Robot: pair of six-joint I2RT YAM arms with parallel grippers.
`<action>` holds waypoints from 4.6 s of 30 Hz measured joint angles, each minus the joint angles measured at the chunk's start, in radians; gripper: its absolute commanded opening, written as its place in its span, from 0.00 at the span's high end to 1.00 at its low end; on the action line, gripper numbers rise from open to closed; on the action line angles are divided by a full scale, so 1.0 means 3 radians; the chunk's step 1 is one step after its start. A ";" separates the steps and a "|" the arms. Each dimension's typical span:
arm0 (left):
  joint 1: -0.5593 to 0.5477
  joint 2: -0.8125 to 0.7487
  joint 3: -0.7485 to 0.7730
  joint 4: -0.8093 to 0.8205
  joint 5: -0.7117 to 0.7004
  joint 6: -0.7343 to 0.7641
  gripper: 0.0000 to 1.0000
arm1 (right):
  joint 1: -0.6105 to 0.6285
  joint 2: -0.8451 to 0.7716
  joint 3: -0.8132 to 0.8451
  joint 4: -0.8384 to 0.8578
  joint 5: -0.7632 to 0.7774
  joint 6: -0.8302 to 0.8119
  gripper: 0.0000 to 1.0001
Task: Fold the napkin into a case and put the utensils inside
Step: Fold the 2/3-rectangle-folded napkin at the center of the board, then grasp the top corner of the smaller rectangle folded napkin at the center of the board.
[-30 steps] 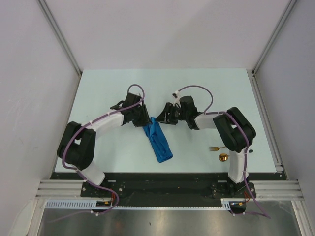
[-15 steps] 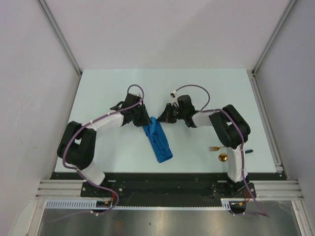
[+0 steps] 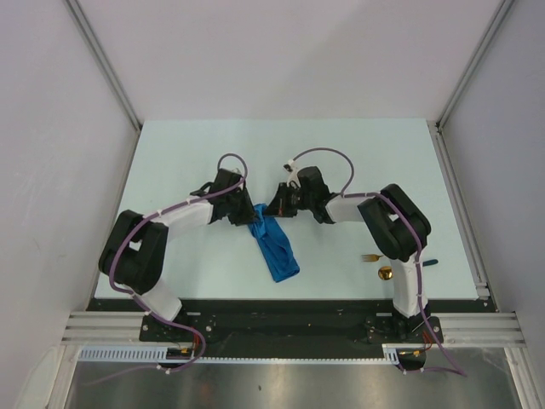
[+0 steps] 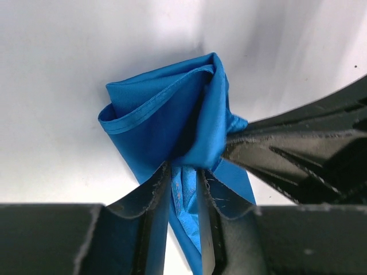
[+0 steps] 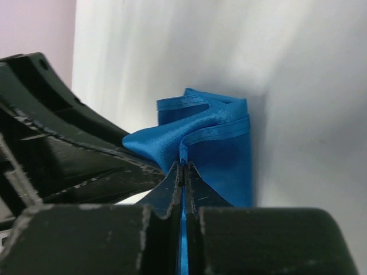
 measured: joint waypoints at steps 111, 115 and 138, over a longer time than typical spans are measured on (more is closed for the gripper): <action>0.0365 0.0114 -0.0155 0.0290 0.0304 -0.0546 0.87 | 0.0179 0.0309 0.0145 0.0351 -0.0303 0.0036 0.45; 0.0367 0.0113 -0.0178 0.0409 0.0345 -0.0570 0.87 | 0.0164 0.0306 0.0114 0.0443 -0.0305 0.0148 0.44; 0.0371 0.0099 -0.0354 0.0750 0.0534 -0.0739 0.87 | 0.0170 0.0230 0.0071 0.0275 -0.0132 0.0009 1.00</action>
